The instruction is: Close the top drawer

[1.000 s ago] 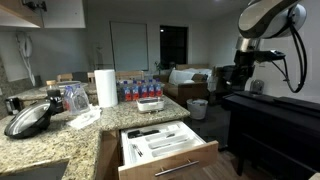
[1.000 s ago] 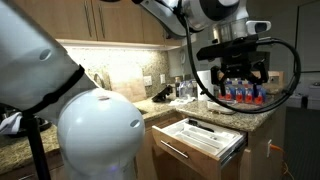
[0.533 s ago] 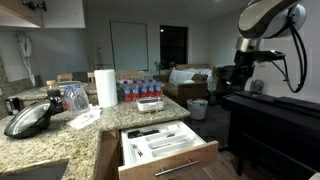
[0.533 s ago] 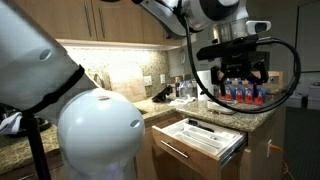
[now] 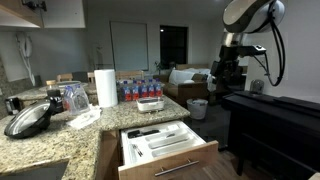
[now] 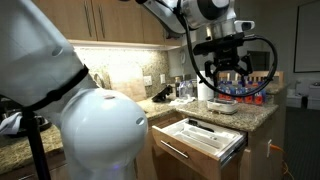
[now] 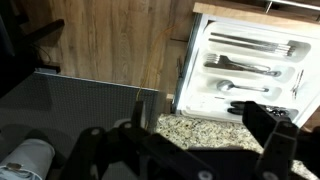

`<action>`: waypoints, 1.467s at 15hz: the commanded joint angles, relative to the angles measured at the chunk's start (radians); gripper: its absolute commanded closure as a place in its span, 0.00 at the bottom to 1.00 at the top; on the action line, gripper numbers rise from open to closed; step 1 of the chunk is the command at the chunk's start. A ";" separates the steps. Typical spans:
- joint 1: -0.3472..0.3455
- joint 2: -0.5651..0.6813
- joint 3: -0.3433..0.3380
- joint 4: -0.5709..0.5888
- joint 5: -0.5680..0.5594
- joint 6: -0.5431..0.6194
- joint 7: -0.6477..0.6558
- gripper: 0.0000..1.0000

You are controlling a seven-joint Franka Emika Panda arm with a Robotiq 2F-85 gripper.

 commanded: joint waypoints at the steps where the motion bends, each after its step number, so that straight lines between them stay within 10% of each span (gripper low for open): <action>1: 0.006 0.095 0.023 0.100 0.027 -0.020 0.032 0.00; 22: 0.075 0.338 0.165 0.251 0.009 0.009 0.111 0.00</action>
